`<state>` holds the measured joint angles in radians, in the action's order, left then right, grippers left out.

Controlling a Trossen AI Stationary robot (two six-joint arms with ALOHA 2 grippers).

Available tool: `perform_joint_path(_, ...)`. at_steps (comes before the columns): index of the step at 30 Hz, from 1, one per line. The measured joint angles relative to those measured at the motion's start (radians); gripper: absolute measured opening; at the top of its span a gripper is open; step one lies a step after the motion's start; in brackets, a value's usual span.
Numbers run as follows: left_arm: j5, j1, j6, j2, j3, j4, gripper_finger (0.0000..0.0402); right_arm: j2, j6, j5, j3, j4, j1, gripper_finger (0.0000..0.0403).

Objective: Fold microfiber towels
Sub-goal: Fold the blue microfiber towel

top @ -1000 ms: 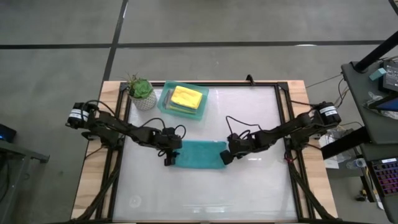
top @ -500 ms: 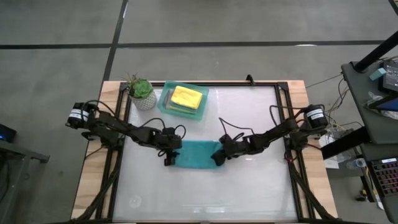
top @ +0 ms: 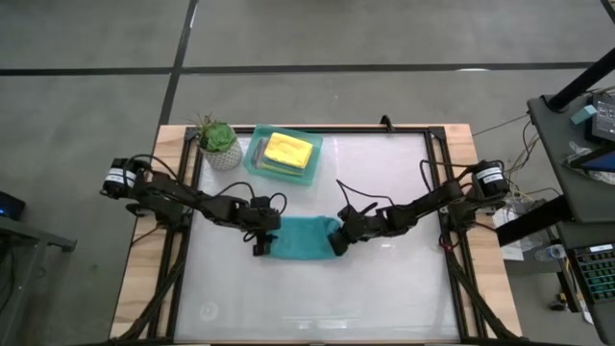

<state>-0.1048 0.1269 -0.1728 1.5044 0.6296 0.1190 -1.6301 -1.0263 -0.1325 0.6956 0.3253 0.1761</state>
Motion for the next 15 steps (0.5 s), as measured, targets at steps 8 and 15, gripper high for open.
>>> perform_joint_path(8,-0.030,0.000,0.030,-0.019,0.001,0.001,0.0177,0.131,0.035,0.000,0.001,-0.222,-0.021,0.0010)
perform_joint_path(15,-0.053,-0.001,0.033,-0.022,0.001,-0.001,0.0177,0.255,0.036,0.000,0.001,-0.406,-0.031,0.0009)
